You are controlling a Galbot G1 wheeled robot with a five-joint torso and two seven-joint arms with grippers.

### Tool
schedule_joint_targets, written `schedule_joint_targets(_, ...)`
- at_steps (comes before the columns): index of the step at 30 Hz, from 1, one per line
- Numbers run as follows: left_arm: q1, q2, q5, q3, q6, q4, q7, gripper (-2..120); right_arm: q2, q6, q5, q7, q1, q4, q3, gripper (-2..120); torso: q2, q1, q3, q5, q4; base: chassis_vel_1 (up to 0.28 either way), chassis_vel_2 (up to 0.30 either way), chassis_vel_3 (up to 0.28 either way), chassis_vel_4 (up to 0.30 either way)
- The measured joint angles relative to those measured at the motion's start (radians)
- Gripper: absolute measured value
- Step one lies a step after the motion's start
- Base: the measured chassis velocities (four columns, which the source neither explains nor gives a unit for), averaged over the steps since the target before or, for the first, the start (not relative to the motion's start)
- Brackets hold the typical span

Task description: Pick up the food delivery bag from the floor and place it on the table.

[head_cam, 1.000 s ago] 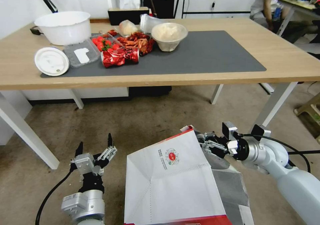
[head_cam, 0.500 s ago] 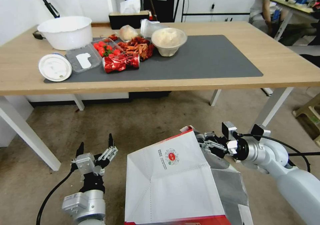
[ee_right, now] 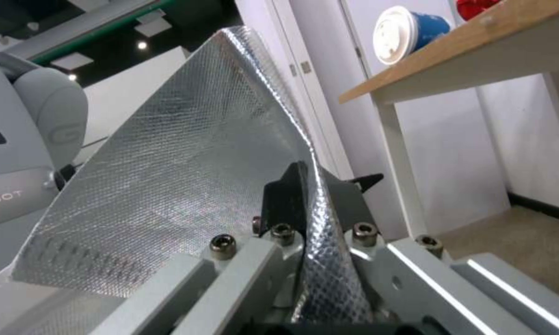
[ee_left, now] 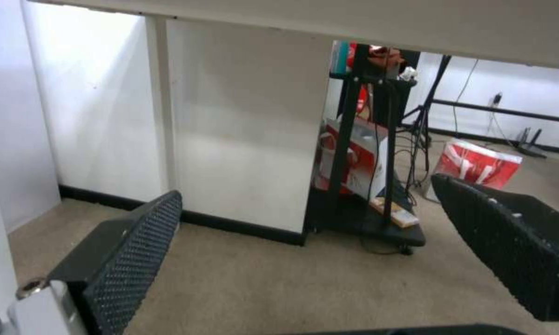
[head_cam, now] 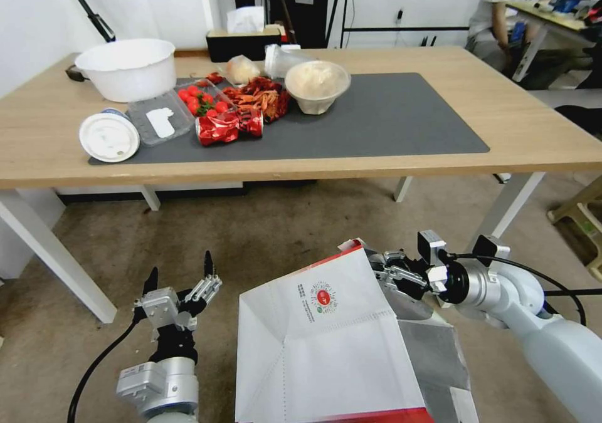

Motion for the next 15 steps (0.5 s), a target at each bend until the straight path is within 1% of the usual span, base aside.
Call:
schedule_joint_targets(2,0.0,0.0,0.0,0.0,0.0,0.0,0.0,100,0.0,0.0,0.0,0.0,0.0,0.0,0.0,0,0.005,0.002,0.003,0.0001,0.0,0.0,0.0,0.0,0.0)
schedule_joint_targets(6,0.0,0.001,0.0,0.0,0.0,-0.003,-0.001,100,0.0,0.0,0.0,0.001,-0.001,0.002,-0.001,0,0.026,0.009,0.017,0.0,0.0,0.0,0.0,0.0,0.0)
schedule_joint_targets(10,0.0,0.002,-0.002,0.0,0.001,-0.003,-0.001,100,0.0,0.0,-0.001,0.001,-0.002,0.003,-0.001,0,0.037,0.013,0.024,0.0,0.0,0.0,0.0,0.0,0.0)
schedule_joint_targets(13,0.001,0.003,-0.005,0.0,0.002,-0.004,-0.002,100,-0.001,0.001,-0.001,0.002,-0.002,0.003,-0.001,0,0.056,0.02,0.035,0.0001,0.0,0.0,0.0,0.0,0.0)
schedule_joint_targets(15,0.001,0.003,-0.005,0.0,0.002,-0.004,-0.002,100,-0.001,0.001,-0.001,0.002,-0.001,0.003,-0.001,0,0.057,0.021,0.036,0.0001,0.0,0.0,0.0,0.0,0.0)
